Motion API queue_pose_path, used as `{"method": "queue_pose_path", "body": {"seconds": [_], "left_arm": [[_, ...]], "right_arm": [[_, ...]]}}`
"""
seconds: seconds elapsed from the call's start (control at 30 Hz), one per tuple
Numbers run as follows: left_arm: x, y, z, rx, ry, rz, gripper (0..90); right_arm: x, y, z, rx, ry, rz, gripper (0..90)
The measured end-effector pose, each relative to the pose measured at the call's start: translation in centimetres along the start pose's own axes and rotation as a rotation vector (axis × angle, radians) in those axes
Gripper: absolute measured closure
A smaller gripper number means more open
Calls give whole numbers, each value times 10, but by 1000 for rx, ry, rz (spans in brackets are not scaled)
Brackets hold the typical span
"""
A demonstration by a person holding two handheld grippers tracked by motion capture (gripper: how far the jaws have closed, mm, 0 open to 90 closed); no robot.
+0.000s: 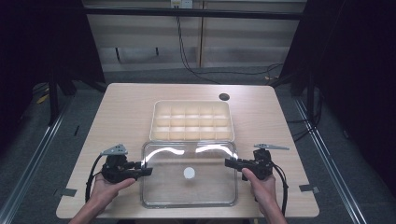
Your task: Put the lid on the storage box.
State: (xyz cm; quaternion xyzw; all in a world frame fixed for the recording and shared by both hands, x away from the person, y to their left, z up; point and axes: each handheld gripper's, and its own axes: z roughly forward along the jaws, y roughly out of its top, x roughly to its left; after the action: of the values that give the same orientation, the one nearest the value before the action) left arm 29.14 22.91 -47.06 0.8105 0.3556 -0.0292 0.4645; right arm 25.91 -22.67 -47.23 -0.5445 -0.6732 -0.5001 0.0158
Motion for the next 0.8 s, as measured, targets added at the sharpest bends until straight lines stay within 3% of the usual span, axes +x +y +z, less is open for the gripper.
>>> {"method": "queue_pose_path", "body": {"seconds": [0.37, 0.8], "left_arm": [[-4, 5, -12, -48, -3, 8, 641], [-6, 12, -14, -68, 3, 14, 654]], "right_arm": [[8, 4, -6, -64, 11, -13, 657], [16, 11, -17, -112, 29, -35, 684]]}}
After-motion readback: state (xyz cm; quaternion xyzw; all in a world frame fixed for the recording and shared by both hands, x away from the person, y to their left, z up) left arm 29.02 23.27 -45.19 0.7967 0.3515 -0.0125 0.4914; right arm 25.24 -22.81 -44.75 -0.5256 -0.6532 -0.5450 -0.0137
